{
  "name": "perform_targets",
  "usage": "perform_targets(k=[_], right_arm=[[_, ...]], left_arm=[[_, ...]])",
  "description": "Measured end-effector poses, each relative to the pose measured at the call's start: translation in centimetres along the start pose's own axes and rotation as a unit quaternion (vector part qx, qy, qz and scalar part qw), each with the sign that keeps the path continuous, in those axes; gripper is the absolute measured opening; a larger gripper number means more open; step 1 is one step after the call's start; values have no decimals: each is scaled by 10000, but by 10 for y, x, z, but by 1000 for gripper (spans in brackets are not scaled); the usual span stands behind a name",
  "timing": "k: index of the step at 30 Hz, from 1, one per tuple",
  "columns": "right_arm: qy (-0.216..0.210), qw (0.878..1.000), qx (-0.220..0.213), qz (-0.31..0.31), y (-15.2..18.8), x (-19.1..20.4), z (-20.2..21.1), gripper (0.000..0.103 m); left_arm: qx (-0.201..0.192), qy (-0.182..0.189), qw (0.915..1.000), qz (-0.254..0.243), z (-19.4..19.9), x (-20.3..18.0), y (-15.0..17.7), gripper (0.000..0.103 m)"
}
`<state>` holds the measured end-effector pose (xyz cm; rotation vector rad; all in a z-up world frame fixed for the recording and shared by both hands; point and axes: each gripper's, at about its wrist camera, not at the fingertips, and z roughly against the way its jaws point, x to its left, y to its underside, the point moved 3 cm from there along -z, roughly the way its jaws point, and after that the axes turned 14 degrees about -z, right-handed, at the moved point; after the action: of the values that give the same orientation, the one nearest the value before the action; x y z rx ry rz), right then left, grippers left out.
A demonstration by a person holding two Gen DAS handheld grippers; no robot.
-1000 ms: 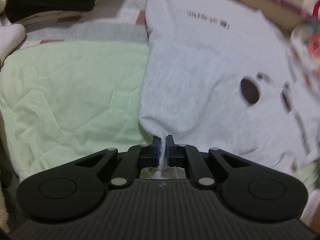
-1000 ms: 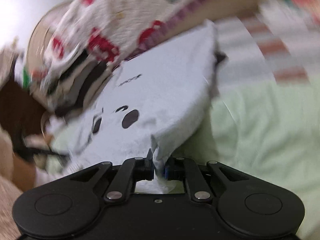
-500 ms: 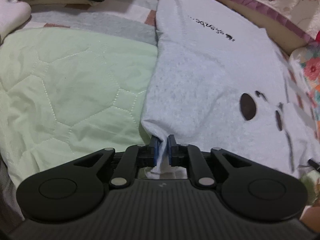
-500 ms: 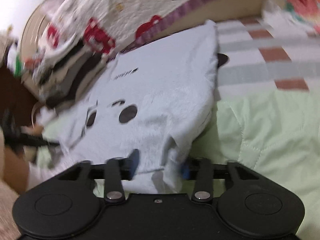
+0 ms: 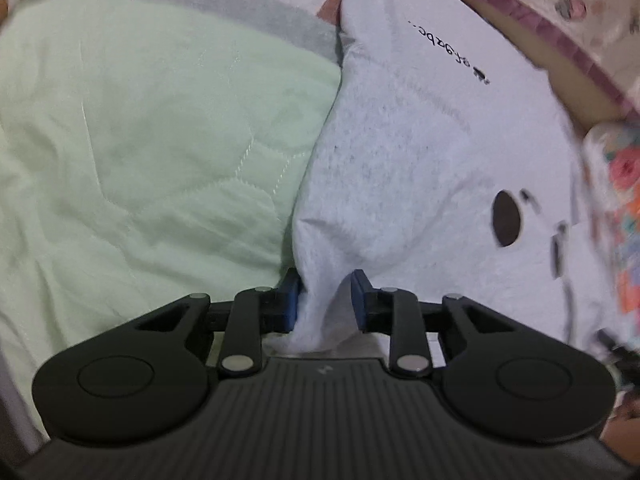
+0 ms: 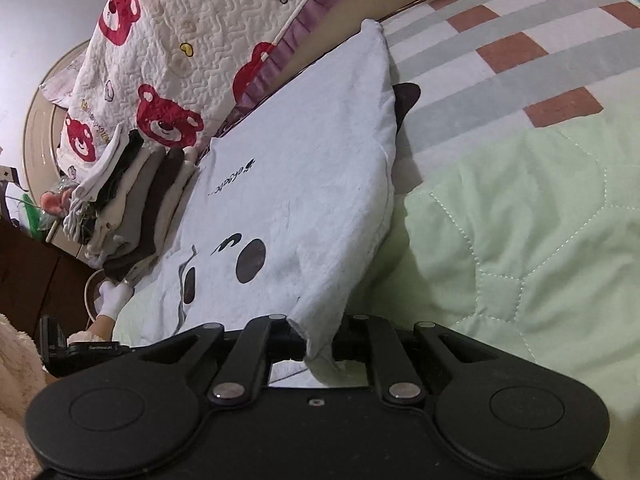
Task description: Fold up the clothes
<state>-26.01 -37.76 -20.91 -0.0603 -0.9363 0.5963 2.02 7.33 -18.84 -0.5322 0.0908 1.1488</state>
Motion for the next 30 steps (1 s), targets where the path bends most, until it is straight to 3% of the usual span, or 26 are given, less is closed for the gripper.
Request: perform_targets(k=[3,8,12,14,20,23,26,30], right_arm=[[63,9999,-15,81,-2,7,-4,13],[-129,9984,-114,530,-11,25,-1,12],[-366,9967,-300,657,-30,41,6,12],[-458,9956,-360,729,-39,49,6,12],[-616,9920,-453,1003,-72,75,-10,12],[-642,9882,-577,1263,-101,93,-18,12],[-589,9863,-671,1384,-135,105,-30,12],[-364,9875,-598,1414,-186,110,-65,12]], left_arm=[[-100,-87,9999,-28,2,-1,2,6],[-705,-355,9947,-664,27,-22,-6,5],[-1319,-243,9866,-933,56,-38,-15,5],[-1399,-133,9852,-979,57,-46,-26,5],[-1474,-420,9789,-1351,57,-64,-80,5],[-1474,-1173,9613,-2009,55,-78,-109,5],[-1406,-1480,9478,-2451,43,-98,-148,5],[-1295,-1341,9520,-2428,15,-116,-204,5]])
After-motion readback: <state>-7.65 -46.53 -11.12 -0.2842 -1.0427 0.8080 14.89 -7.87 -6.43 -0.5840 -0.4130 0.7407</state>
